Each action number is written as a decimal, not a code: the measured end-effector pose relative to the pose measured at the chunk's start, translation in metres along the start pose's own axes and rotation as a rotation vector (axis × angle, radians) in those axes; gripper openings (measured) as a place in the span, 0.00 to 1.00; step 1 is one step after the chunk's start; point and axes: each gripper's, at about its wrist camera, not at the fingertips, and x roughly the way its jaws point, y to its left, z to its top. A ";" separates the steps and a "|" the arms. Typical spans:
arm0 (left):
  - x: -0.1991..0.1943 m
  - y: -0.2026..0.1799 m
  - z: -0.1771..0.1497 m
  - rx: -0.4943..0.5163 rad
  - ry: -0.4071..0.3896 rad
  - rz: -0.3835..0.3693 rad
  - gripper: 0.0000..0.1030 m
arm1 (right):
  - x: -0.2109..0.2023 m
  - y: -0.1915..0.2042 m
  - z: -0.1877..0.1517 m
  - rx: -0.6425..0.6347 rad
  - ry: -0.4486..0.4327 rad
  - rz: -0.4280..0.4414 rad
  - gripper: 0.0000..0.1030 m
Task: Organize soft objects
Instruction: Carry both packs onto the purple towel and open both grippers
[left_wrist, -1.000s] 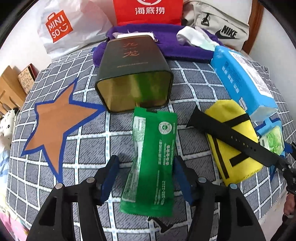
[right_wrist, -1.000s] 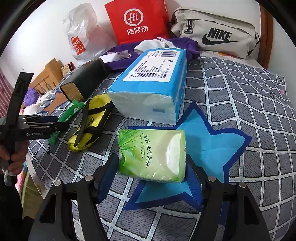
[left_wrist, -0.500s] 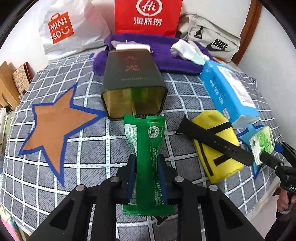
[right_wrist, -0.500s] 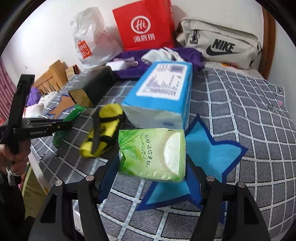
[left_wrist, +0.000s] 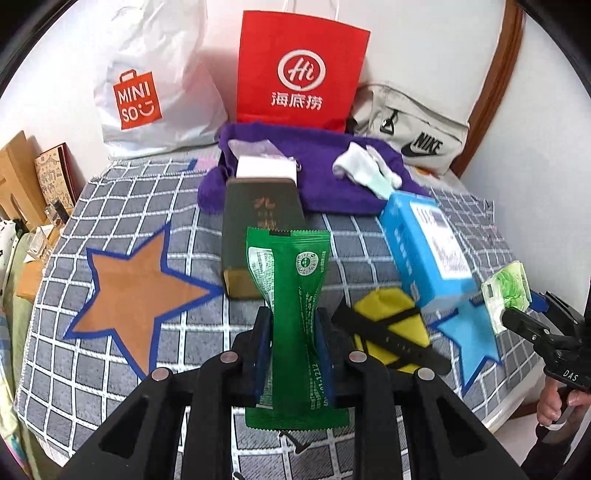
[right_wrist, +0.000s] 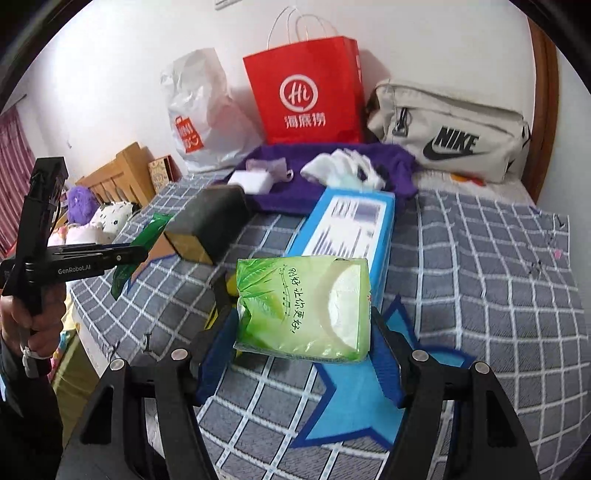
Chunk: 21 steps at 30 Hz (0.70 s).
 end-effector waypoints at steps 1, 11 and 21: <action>-0.001 -0.001 0.002 -0.005 -0.004 -0.003 0.22 | -0.001 -0.001 0.004 -0.002 -0.006 -0.003 0.66; -0.002 0.001 0.041 -0.036 -0.036 -0.008 0.22 | -0.001 -0.010 0.055 0.003 -0.055 -0.022 0.66; 0.010 0.018 0.083 -0.072 -0.040 0.012 0.22 | 0.012 -0.025 0.111 0.018 -0.085 -0.043 0.66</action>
